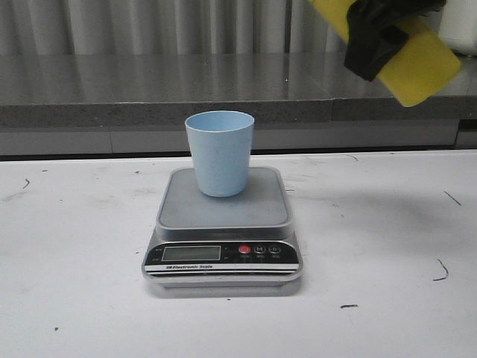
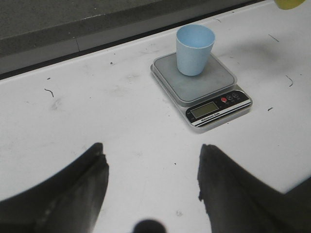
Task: Pour seasoning into cup on scale with both arms
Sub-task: 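Turn the bottle upright with the right gripper and lower it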
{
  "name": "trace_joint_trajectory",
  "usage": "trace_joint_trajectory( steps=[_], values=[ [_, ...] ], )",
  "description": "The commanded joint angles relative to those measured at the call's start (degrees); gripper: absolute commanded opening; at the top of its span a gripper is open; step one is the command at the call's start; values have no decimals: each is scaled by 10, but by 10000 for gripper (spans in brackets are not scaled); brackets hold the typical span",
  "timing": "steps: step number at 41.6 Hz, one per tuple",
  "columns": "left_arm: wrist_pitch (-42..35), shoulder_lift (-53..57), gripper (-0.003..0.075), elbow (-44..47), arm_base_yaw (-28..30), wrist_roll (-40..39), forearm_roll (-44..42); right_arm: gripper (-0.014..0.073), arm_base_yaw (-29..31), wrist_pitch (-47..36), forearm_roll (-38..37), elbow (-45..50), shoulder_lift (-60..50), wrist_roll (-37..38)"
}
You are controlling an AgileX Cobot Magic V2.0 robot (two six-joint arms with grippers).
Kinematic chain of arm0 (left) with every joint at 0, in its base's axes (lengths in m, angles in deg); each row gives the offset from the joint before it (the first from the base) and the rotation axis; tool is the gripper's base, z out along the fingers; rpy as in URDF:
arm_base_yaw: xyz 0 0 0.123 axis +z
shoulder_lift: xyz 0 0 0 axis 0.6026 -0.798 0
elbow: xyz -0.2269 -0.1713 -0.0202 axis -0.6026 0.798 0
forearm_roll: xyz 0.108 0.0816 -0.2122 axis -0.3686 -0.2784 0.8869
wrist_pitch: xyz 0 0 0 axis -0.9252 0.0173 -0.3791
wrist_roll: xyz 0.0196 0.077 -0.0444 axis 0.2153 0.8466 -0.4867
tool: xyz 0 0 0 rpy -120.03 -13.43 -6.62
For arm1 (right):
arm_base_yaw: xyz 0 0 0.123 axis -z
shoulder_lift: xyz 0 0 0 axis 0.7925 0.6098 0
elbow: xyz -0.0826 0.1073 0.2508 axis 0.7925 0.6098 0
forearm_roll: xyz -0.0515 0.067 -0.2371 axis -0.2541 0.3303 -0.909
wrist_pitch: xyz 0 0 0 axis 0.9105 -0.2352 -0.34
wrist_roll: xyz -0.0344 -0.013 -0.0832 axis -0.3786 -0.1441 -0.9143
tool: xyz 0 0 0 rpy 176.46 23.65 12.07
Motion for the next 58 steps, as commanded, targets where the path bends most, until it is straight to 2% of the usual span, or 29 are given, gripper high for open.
trace_joint_trajectory(
  steps=[1, 9, 17, 25, 28, 34, 39, 47, 58],
  values=[
    [-42, -8, 407, -13, -4, -5, -1, 340, 32, -116, 58, 45, -67, 2],
    [-42, -8, 407, -13, -4, -5, -1, 340, 51, -222, 134, 166, -135, 2],
    [-42, -8, 407, -13, -4, -5, -1, 340, 50, -394, 207, 307, -189, 2],
    [-42, -8, 407, -13, -4, -5, -1, 340, 48, -577, 223, 423, -191, 4],
    [-42, -8, 407, -13, -4, -5, -1, 340, 48, -625, 223, 449, -183, 30],
    [-42, -8, 407, -13, -4, -5, -1, 340, 48, -669, 209, 457, -155, 112],
    [-42, -8, 407, -13, -4, -5, -1, 340, 48, -732, 160, 457, -114, 156],
    [-42, -8, 407, -13, -4, -5, -1, 340, 48, -868, 120, 452, -27, 158],
    [-42, -8, 407, -13, -4, -5, -1, 340, 48, -943, 105, 417, 74, 157]
  ],
)
